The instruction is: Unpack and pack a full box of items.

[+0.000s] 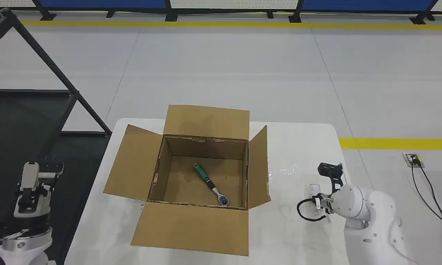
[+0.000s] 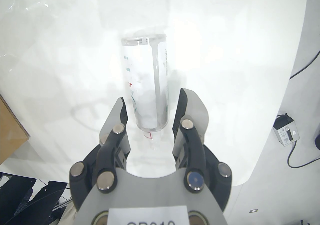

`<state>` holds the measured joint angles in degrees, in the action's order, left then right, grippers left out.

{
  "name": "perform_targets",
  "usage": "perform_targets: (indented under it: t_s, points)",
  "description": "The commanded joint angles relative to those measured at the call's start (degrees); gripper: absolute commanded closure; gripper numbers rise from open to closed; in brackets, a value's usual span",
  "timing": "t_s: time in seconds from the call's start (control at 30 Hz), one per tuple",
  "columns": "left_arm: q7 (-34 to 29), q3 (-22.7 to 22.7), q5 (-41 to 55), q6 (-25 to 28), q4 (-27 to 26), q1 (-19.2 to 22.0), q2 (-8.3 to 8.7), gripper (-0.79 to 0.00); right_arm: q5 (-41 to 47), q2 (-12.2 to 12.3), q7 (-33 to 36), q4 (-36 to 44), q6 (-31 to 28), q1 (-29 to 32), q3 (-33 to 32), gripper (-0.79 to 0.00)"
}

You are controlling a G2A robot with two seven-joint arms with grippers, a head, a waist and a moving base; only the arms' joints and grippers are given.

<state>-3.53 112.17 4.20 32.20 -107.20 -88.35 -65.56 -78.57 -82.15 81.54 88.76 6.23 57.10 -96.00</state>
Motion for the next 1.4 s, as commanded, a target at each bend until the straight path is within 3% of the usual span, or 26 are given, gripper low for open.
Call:
perform_targets:
  t_s: [0.0,0.03,0.07,0.13,0.17,0.33,0.57,0.77,0.9,1.03,1.37]
  points:
    - [0.0,0.0,0.0,0.0,0.0,0.0,0.0,-0.785,-0.07,0.14,0.2,0.66,0.03,-0.07,0.06,-0.619]
    - [0.0,0.0,0.0,0.0,0.0,0.0,0.0,-0.785,-0.19,0.22,0.25,1.29,-0.01,-0.12,0.07,-0.573]
    - [0.0,0.0,0.0,0.0,0.0,0.0,0.0,-0.785,-0.12,0.29,0.15,2.11,-0.05,-0.13,0.05,-0.576]
    - [0.0,0.0,0.0,0.0,0.0,0.0,0.0,-0.785,0.1,0.39,-0.36,4.96,0.15,0.16,0.12,-0.628]
    - [0.0,0.0,0.0,0.0,0.0,0.0,0.0,-0.785,0.24,0.4,-1.21,7.2,0.38,0.52,0.31,-0.69]
    - [0.0,0.0,0.0,0.0,0.0,0.0,0.0,-0.785,3.41,0.4,-5.35,21.94,-0.98,4.05,1.79,-0.785]
    - [0.0,0.0,0.0,0.0,0.0,0.0,0.0,-0.785,5.67,0.45,-8.33,39.19,-5.8,5.3,9.5,-0.785]
    - [0.0,0.0,0.0,0.0,0.0,0.0,0.0,-0.785,5.15,0.31,-6.37,44.37,-9.35,0.22,20.35,-0.785]
    - [0.0,0.0,0.0,0.0,0.0,0.0,0.0,-0.785,6.02,-0.3,-2.33,40.07,-10.61,-6.24,29.7,-0.785]
    - [0.0,0.0,0.0,0.0,0.0,0.0,0.0,-0.785,6.37,-1.76,-0.88,30.99,-7.86,-14.35,38.85,-0.785]
    - [0.0,0.0,0.0,0.0,0.0,0.0,0.0,-0.785,14.06,-8.52,-5.4,-2.3,3.24,-34.88,54.49,-0.785]
